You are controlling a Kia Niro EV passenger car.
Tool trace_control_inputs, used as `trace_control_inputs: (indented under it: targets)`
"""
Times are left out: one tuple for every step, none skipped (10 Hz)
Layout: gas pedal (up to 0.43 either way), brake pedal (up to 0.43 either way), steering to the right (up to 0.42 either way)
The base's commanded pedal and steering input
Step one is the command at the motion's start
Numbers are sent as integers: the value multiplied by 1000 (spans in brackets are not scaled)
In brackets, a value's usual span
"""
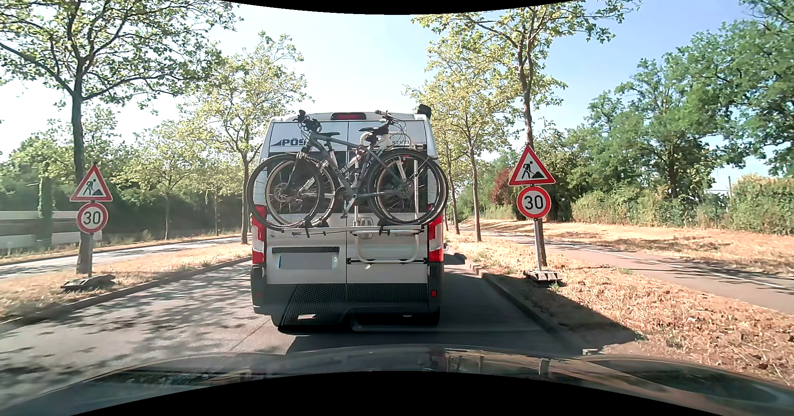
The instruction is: Follow the waypoints while adhering to traffic rules and regulations
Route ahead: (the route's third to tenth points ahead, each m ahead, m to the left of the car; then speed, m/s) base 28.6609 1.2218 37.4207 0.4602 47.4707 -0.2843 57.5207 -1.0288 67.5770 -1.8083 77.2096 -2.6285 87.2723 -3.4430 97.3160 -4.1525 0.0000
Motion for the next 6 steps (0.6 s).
trace_control_inputs:
  targets:
    - [0, 213, -16]
    - [0, 213, -16]
    - [0, 220, -16]
    - [0, 220, -16]
    - [0, 220, -16]
    - [0, 213, -16]
